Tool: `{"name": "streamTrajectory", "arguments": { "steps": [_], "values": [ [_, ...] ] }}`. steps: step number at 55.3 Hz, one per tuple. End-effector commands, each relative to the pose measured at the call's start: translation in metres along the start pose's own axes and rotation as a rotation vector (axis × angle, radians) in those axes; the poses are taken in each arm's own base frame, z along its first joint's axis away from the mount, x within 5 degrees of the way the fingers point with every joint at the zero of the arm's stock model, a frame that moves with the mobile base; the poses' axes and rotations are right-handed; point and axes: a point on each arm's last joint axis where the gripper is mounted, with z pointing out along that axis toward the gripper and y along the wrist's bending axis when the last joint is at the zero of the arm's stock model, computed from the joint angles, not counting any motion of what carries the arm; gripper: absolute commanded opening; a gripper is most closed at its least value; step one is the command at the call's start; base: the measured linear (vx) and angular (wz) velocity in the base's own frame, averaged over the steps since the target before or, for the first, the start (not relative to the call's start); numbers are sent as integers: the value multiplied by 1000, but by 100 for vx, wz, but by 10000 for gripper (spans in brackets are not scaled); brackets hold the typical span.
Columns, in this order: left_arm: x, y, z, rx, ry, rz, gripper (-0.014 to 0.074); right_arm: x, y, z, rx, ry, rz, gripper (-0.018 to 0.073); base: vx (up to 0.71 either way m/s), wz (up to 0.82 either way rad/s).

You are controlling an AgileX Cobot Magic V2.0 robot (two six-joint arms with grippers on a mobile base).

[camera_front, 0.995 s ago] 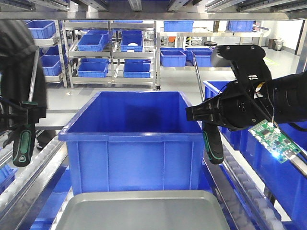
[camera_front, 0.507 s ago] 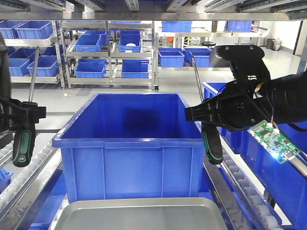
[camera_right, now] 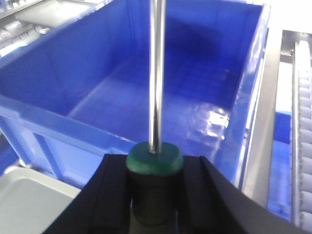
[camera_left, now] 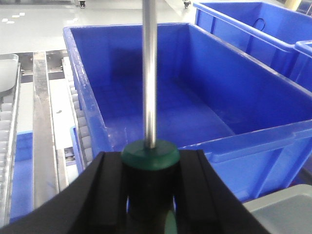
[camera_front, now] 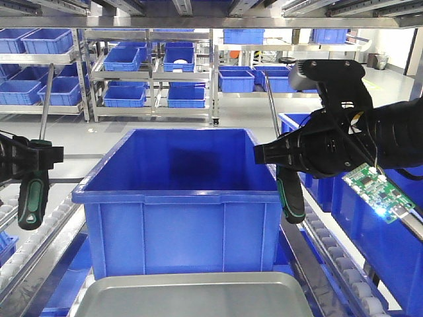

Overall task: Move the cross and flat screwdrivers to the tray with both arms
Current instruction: 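Lower both screwdrivers toward the metal tray in front of the bin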

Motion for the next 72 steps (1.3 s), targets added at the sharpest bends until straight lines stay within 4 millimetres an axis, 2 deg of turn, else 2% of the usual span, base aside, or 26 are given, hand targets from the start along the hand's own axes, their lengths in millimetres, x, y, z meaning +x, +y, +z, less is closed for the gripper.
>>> {"name": "streamTrajectory", "arguments": {
  "steps": [1, 4, 10, 22, 28, 35, 42, 49, 53, 65, 72],
  "values": [
    [-19, -10, -17, 47, -119, -63, 0, -14, 4, -24, -27, -83, 24, -8, 0, 0],
    [-15, -14, -16, 88, -72, -94, 0, -4, 5, -20, -47, 15, 45, -8, 0, 0],
    [-1, -18, -1, 169, 65, -153, 0, 25, 7, -3, -91, 143, 105, -8, 0, 0],
    [54, -36, 41, 274, 341, -204, 1, 69, 10, 13, -158, 180, 239, -8, 0, 0],
    [76, -43, 52, 287, 412, -211, 1, 87, 11, 21, -190, 236, 259, -6, 0, 0],
    [89, -46, 60, 292, 452, -231, 4, 98, 11, 24, -197, 265, 269, 1, 0, 0],
    [93, -44, 65, 287, 467, -237, 10, 98, 11, 25, -193, 255, 270, 43, 0, 0],
    [97, -43, 70, 281, 485, -233, 38, 99, 11, 25, -192, 260, 260, 132, 0, 0],
    [99, -42, 73, 280, 496, -238, 69, 99, 11, 25, -194, 266, 259, 218, 0, 0],
    [103, -42, 77, 288, 516, -215, 232, 101, 13, 24, -209, 300, 298, 510, 0, 0],
    [104, -42, 76, 298, 534, -215, 347, 101, 13, 24, -210, 297, 303, 601, 0, 0]
  ]
}}
